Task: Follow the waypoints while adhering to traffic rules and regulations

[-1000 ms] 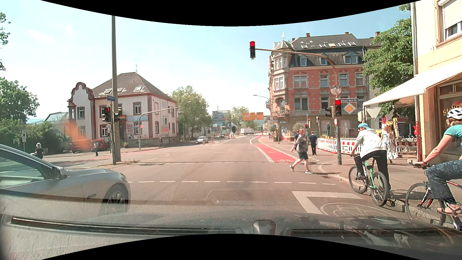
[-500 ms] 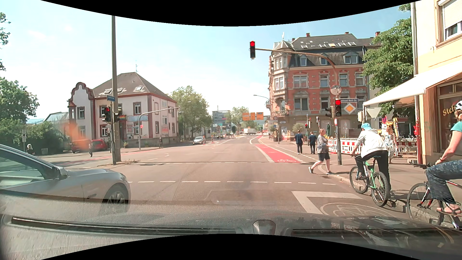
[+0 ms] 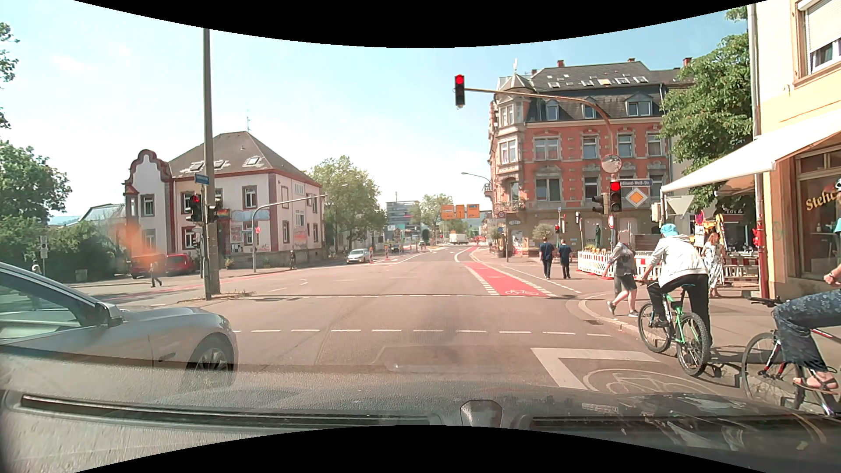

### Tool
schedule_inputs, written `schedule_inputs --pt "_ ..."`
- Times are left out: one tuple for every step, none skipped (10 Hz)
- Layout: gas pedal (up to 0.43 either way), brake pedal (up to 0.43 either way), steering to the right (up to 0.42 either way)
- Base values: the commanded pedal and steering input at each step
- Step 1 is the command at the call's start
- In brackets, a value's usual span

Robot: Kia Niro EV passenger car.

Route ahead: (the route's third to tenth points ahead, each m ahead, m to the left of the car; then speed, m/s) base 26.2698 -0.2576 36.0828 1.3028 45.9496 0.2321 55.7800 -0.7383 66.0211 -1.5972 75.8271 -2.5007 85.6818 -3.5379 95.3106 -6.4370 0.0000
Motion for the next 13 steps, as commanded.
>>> schedule_inputs --pt "0.0 0.287 0.008" --pt "0.0 0.287 0.008" --pt "0.0 0.287 0.008" --pt "0.0 0.287 0.008" --pt "0.0 0.287 0.008" --pt "0.0 0.287 0.008" --pt "0.0 0.287 0.008" --pt "0.0 0.287 0.008" --pt "0.0 0.287 0.008" --pt "0.0 0.287 0.008" --pt "0.0 0.287 0.008" --pt "0.0 0.287 0.008" --pt "0.0 0.287 0.008"
